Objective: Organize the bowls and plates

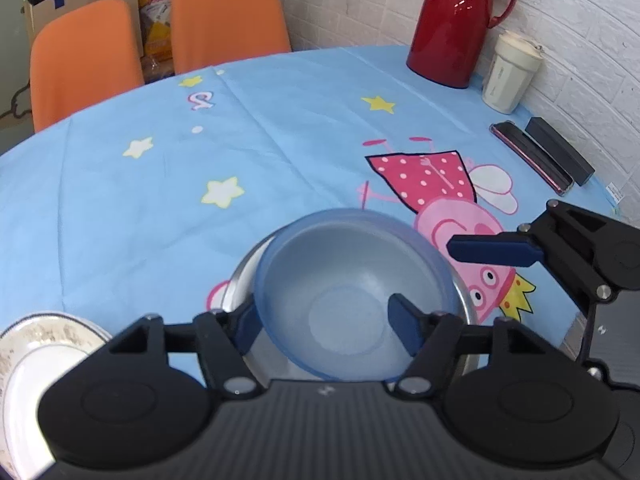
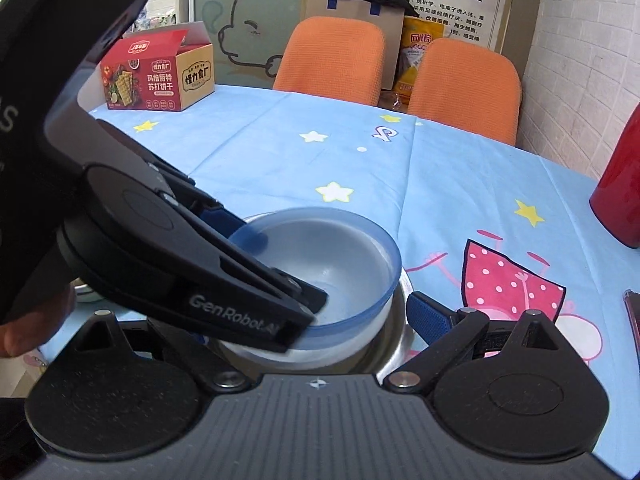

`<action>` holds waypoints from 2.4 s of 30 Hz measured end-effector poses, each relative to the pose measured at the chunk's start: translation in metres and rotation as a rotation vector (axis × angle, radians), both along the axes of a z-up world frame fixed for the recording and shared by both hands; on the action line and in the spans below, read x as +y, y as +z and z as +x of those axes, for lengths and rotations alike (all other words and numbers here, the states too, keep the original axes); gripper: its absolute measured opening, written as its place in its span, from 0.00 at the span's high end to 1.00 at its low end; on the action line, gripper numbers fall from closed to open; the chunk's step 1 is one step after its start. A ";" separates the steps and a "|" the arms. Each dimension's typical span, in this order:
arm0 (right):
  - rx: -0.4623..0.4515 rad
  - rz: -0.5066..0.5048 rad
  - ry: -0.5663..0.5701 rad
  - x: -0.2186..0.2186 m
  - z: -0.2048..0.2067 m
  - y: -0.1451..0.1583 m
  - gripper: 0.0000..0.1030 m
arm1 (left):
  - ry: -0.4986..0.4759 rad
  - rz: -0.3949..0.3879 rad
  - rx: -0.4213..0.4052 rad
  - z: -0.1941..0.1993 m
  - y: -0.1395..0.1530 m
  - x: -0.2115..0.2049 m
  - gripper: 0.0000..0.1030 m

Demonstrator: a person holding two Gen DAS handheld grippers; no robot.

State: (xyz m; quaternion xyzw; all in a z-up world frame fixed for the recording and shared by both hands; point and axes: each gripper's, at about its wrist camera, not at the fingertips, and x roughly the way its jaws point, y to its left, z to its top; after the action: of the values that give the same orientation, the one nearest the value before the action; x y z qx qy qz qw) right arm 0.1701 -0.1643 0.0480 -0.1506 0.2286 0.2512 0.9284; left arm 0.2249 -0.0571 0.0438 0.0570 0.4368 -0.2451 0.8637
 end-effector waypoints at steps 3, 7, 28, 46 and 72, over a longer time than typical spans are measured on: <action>-0.010 -0.005 -0.004 -0.007 -0.007 0.000 0.17 | -0.011 -0.004 -0.013 -0.002 0.004 -0.001 0.24; -0.010 0.010 -0.013 -0.015 -0.014 0.002 0.17 | -0.014 -0.040 -0.037 -0.008 0.016 0.007 0.11; 0.000 0.131 -0.112 -0.043 -0.010 0.001 0.17 | 0.068 -0.035 -0.052 0.005 0.019 0.045 0.09; 0.018 0.352 -0.274 -0.046 -0.003 -0.016 0.16 | 0.236 0.044 -0.135 0.006 0.015 0.041 0.08; 0.098 0.210 -0.347 -0.001 0.028 -0.046 0.15 | -0.267 0.107 0.179 0.079 -0.030 0.015 0.08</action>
State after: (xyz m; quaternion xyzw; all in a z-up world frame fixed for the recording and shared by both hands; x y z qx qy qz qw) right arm 0.1982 -0.1654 0.0016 0.0013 0.2687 0.1169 0.9561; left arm 0.3036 -0.0420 0.0140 0.1383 0.5128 -0.3383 0.7769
